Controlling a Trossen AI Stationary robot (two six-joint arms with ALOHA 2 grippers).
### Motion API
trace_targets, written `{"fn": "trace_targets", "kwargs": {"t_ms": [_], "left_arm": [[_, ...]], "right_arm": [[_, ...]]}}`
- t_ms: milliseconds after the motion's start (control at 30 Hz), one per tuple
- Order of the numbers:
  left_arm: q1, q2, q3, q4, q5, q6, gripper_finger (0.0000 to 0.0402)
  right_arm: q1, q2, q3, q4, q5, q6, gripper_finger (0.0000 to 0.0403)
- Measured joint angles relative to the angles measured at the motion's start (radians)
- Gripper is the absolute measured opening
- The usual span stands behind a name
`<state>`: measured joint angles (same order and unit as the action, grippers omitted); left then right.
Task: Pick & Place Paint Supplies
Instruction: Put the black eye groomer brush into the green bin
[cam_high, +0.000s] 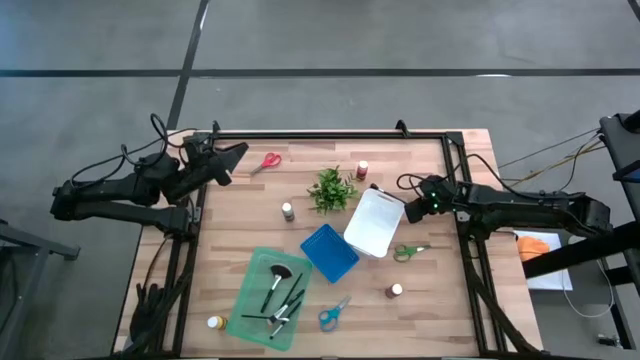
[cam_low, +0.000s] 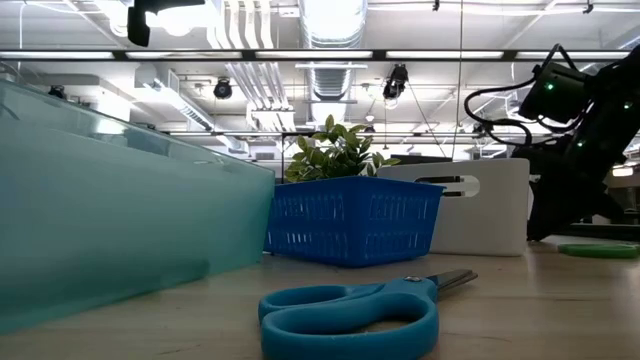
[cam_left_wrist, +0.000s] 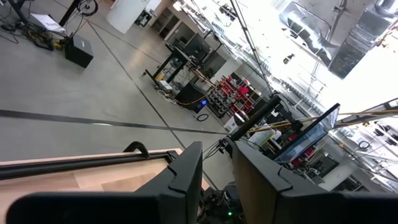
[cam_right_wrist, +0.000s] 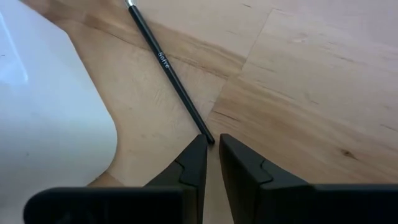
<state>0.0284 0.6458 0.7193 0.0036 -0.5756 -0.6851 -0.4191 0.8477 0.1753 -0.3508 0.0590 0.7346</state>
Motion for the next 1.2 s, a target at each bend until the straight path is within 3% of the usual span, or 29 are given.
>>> {"fn": "trace_targets", "kwargs": {"t_ms": [633, 900, 1200], "left_arm": [[0.000, 0.000, 0.000, 0.000, 0.000, -0.002, 0.0099], [0.000, 0.000, 0.000, 0.000, 0.000, -0.001, 0.0099], [0.000, 0.000, 0.000, 0.000, 0.000, -0.002, 0.0099]], "right_arm": [[0.043, 0.056, 0.003, 0.014, 0.016, 0.030, 0.0048], [0.049, 0.087, 0.006, 0.007, 0.062, 0.168, 0.0014], [0.050, 0.075, 0.005, -0.009, 0.153, 0.348, 0.0008]]}}
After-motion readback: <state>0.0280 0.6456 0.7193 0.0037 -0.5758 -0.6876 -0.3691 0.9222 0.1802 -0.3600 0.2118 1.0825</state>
